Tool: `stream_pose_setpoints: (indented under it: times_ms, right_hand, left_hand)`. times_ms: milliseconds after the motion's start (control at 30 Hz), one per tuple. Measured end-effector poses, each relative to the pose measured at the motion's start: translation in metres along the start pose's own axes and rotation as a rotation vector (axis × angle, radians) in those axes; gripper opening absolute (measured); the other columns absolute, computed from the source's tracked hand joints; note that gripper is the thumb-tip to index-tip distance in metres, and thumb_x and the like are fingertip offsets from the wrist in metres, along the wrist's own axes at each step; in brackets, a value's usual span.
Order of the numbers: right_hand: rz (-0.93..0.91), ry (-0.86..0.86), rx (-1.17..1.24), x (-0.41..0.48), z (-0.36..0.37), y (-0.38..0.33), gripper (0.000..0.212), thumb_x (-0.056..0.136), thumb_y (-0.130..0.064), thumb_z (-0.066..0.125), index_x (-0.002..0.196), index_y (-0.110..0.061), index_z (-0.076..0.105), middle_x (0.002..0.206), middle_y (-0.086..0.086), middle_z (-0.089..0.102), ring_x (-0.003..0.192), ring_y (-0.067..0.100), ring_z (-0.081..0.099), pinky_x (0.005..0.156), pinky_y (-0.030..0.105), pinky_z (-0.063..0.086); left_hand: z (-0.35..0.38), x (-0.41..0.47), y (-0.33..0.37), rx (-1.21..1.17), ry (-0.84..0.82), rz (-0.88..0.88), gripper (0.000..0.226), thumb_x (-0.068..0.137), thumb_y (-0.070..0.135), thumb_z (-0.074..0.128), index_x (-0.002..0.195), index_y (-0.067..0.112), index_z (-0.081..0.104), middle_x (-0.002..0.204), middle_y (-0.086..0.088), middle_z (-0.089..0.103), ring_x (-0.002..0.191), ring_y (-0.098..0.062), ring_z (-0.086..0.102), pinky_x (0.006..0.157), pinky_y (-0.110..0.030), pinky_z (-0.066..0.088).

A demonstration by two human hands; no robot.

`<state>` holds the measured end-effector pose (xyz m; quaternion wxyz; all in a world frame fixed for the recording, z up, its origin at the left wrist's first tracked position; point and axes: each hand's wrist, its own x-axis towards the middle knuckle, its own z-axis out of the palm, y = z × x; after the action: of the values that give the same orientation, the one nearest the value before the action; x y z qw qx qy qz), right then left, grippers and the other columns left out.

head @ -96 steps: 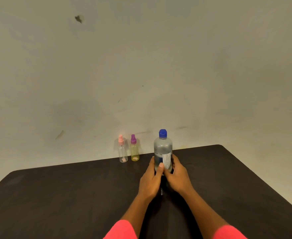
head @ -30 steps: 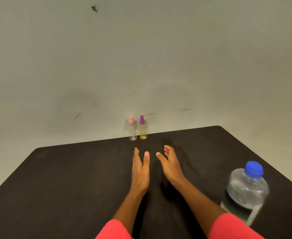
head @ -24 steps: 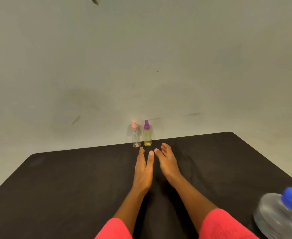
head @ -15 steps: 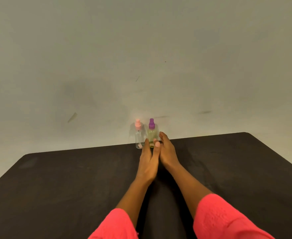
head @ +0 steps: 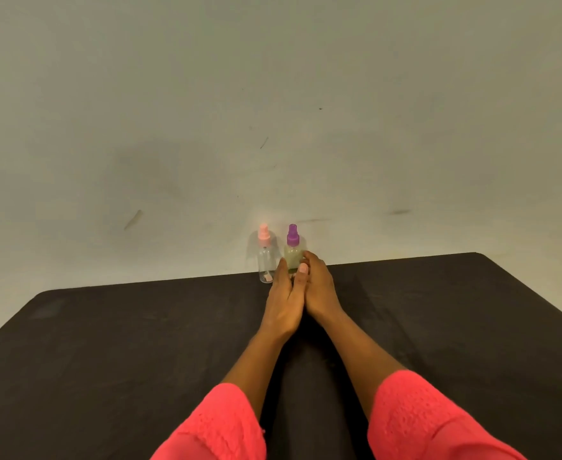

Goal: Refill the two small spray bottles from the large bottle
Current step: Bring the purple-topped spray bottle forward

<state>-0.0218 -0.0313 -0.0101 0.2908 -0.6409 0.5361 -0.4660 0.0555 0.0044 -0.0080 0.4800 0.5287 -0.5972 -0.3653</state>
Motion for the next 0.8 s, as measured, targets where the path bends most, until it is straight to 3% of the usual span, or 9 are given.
stream_pose_setpoints:
  times_ms: [67,167,233,300,467,633,733,800]
  right_hand:
    - [-0.017,0.027,-0.015,-0.004,-0.001,-0.001,0.029,0.097,-0.026,0.048,0.122,-0.013,0.053,0.117,0.005,0.055,0.100,0.012,0.054,0.083,0.019,0.043]
    - [-0.012,0.074,0.011,-0.015,-0.004,-0.001,0.018,0.097,-0.024,0.048,0.112,-0.018,0.054,0.112,0.003,0.054,0.092,0.006,0.054,0.075,0.011,0.043]
    - [0.002,0.104,0.032,-0.025,-0.007,-0.002,0.010,0.097,-0.023,0.048,0.106,-0.025,0.052,0.111,-0.001,0.052,0.087,0.001,0.053,0.067,0.006,0.042]
    - [-0.010,0.124,0.012,-0.036,-0.011,-0.002,0.013,0.095,-0.023,0.050,0.107,-0.021,0.054,0.110,-0.002,0.051,0.088,0.003,0.054,0.068,0.009,0.044]
    - [-0.009,0.115,0.009,-0.069,-0.020,-0.005,0.025,0.088,-0.022,0.060,0.112,-0.023,0.053,0.110,-0.008,0.048,0.091,0.005,0.055,0.078,0.018,0.048]
    - [0.001,0.072,0.002,-0.107,-0.031,-0.009,0.026,0.085,-0.024,0.065,0.109,-0.027,0.056,0.105,-0.012,0.047,0.087,0.004,0.057,0.075,0.016,0.048]
    - [-0.004,0.072,0.006,-0.131,-0.037,-0.013,0.024,0.085,-0.025,0.065,0.107,-0.028,0.056,0.103,-0.013,0.046,0.086,0.003,0.057,0.072,0.014,0.046]
    - [0.000,0.076,0.016,-0.147,-0.043,-0.016,0.024,0.085,-0.025,0.066,0.107,-0.028,0.056,0.104,-0.014,0.046,0.086,0.004,0.058,0.073,0.015,0.047]
  left_hand:
    - [0.001,-0.003,0.000,0.046,0.005,-0.003,0.083,0.083,0.069,0.025,0.152,0.023,0.014,0.154,0.002,0.028,0.136,-0.009,0.029,0.106,-0.022,0.023]
    - [0.004,-0.010,0.001,0.075,0.010,0.030,0.074,0.087,0.066,0.028,0.148,0.025,0.023,0.147,0.006,0.037,0.133,-0.012,0.038,0.107,-0.029,0.032]
    - [0.004,-0.017,0.004,0.088,0.011,0.034,0.052,0.092,0.060,0.032,0.138,0.036,0.035,0.135,0.015,0.045,0.125,-0.006,0.043,0.098,-0.019,0.037]
    - [0.002,-0.027,0.007,0.107,0.009,0.033,0.028,0.094,0.056,0.034,0.122,0.053,0.036,0.122,0.025,0.046,0.116,0.001,0.046,0.084,-0.008,0.035]
    - [-0.004,-0.067,0.008,0.074,-0.013,0.029,0.062,0.086,0.064,0.035,0.141,0.035,0.036,0.137,0.014,0.047,0.121,-0.002,0.047,0.104,-0.032,0.040]
    - [-0.006,-0.113,0.016,0.093,-0.015,0.002,0.037,0.081,0.077,0.034,0.116,0.068,0.032,0.121,0.036,0.048,0.112,0.018,0.045,0.090,-0.015,0.038]
    - [-0.008,-0.139,0.022,0.110,-0.019,0.008,0.036,0.078,0.080,0.033,0.114,0.072,0.031,0.118,0.044,0.046,0.112,0.022,0.043,0.088,-0.011,0.036]
    - [-0.008,-0.153,0.024,0.115,-0.034,0.017,0.047,0.077,0.082,0.031,0.121,0.067,0.031,0.124,0.039,0.045,0.115,0.018,0.043,0.093,-0.014,0.035]
